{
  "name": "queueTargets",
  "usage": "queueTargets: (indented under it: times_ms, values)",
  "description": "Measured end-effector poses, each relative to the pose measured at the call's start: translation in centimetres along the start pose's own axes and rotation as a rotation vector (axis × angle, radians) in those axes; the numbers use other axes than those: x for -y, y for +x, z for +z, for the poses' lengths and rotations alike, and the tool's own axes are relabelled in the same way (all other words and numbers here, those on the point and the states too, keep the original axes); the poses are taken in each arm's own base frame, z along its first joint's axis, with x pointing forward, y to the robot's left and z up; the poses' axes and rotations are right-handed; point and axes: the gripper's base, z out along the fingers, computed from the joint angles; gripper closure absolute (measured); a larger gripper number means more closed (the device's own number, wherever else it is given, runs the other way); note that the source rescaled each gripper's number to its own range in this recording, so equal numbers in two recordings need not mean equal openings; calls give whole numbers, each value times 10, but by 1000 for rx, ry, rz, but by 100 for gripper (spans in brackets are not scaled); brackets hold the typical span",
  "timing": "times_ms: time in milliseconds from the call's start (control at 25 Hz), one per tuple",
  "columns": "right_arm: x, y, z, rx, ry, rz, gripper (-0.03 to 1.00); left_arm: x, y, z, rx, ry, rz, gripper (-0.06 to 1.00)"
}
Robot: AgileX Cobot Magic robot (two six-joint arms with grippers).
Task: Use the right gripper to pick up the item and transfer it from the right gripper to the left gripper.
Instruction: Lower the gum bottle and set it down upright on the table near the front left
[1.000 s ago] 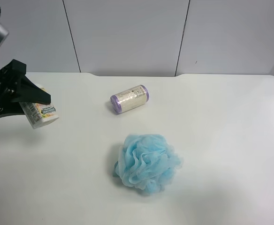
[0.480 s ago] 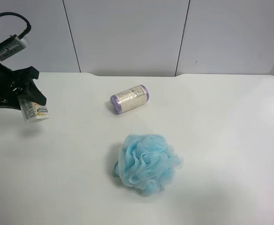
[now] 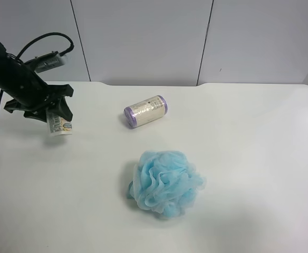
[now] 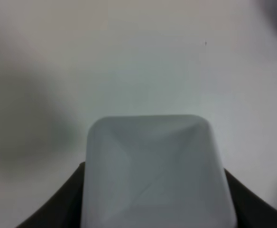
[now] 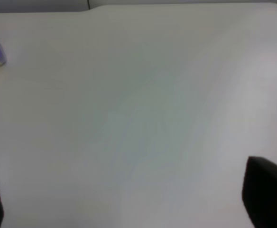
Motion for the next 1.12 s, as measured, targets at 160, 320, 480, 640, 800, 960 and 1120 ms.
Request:
queueTargets:
  times_ms: [160,320,480,640,800,960,1120]
  values:
    - [0,0,0,0,0,0,-3,-1,-8,5,52,-26,7,94]
    - [0,0,0,0,0,0,-3,-2,-13,5,112,-41,7,94]
    - [0,0,0,0,0,0,-3,-5,-17,5,183,-62,19,94]
    - [0,0,0,0,0,0,-3,-11,-12,12,235,-96,14,94]
    - [0,0,0,0,0,0,-3,-18,-2,18,262,-126,5,94]
    - [0,0,0,0,0,0,-3,-24,5,23,296,-153,-5,94]
    - [0,0,0,0,0,1,-3,-25,7,24,310,-156,-24,94]
